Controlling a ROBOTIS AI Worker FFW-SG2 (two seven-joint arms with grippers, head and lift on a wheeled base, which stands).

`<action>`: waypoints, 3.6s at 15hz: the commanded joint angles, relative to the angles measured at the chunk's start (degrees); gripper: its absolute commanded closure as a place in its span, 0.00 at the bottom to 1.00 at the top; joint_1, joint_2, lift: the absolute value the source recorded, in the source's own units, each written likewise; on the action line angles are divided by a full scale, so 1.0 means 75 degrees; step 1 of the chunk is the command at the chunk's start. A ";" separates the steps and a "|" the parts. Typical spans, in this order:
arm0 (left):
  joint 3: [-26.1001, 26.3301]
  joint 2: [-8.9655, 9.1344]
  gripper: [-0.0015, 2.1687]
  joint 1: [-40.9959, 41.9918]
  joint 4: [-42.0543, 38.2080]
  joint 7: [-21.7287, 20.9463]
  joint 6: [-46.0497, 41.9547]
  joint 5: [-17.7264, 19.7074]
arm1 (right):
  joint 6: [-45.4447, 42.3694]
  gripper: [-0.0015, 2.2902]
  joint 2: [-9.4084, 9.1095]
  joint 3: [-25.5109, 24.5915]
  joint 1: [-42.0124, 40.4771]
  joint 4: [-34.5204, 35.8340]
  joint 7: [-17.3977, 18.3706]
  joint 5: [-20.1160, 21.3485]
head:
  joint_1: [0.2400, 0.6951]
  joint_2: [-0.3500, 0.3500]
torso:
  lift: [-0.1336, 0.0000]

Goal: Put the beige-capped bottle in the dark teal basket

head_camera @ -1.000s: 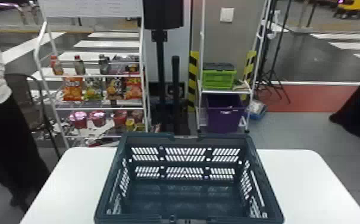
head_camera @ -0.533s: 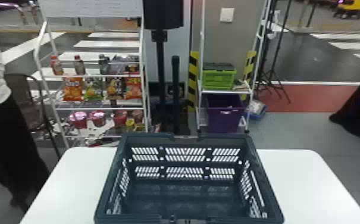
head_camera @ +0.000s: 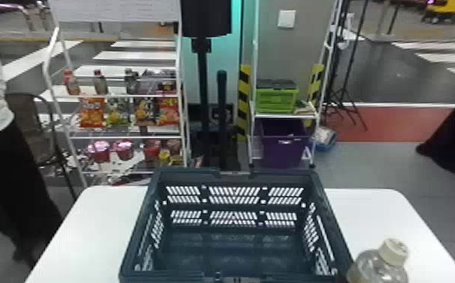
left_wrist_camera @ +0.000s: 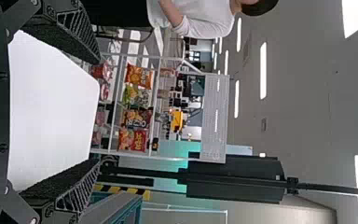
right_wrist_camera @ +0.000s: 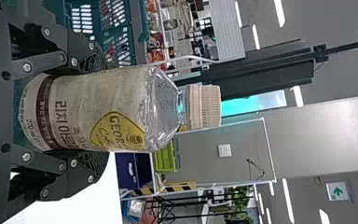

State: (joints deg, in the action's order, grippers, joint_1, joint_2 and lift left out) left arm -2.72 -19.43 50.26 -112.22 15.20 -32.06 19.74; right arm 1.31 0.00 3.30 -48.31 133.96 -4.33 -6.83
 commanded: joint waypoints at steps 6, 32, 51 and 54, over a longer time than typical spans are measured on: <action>-0.0094 -0.0058 0.07 0.0036 0.0056 -0.0035 -0.0019 0.0110 | 0.5516 0.94 0.0305 0.0814 0.2715 0.1123 0.0741 0.0313 | 0.57 0.50 | 1.00; -0.0270 0.0012 0.07 0.0001 0.0325 -0.0164 -0.0206 0.0297 | 1.0602 0.92 -0.0007 0.1540 0.8597 -0.3998 0.1198 -0.0754 | 0.57 0.50 | 1.00; -0.0235 0.0059 0.07 -0.0022 0.0279 -0.0211 -0.0230 0.0262 | 0.4321 0.02 0.1078 0.0849 0.3125 0.0244 0.1163 -0.0156 | 0.57 0.50 | 1.00; -0.0211 0.0059 0.07 -0.0022 0.0232 -0.0211 -0.0183 0.0215 | 0.1462 0.02 0.1125 0.0298 0.1367 0.0256 0.1127 -0.0156 | 0.57 0.50 | 1.00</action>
State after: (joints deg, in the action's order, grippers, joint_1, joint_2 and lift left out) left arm -4.38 -18.98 50.10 -110.33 13.63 -33.61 21.54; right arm 21.16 8.31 7.15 -32.66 136.10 4.14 -7.97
